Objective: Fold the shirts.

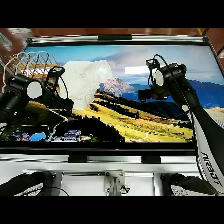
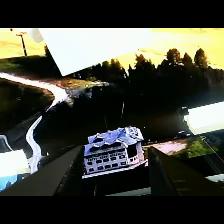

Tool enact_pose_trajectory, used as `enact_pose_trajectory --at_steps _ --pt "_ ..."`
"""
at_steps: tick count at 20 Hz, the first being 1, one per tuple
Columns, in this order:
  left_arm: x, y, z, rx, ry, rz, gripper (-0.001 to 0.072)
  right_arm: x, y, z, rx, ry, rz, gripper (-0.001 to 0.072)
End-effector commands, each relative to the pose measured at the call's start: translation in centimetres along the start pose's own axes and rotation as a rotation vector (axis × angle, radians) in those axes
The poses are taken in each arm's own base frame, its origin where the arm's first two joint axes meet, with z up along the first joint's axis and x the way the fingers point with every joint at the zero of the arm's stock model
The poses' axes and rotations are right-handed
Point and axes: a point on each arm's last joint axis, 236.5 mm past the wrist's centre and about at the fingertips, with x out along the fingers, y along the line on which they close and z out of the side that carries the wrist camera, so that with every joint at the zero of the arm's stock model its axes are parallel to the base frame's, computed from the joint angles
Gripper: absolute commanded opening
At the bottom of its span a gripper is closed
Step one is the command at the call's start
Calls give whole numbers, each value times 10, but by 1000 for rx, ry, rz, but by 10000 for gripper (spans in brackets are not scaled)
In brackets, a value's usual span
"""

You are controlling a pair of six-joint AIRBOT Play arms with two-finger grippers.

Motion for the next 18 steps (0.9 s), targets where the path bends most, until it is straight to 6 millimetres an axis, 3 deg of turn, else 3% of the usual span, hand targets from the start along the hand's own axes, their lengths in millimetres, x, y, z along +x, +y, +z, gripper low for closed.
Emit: enact_pose_trajectory --at_steps 1,14,18 --pt "0 0 0 1 0 0 497 0 1 0 3 1 2 679" --pt "0 0 0 1 0 0 497 0 4 9 12 -37 14 679" --pt "2 -16 49 -17 -197 -65 497 0 1 0 7 1 4 679"
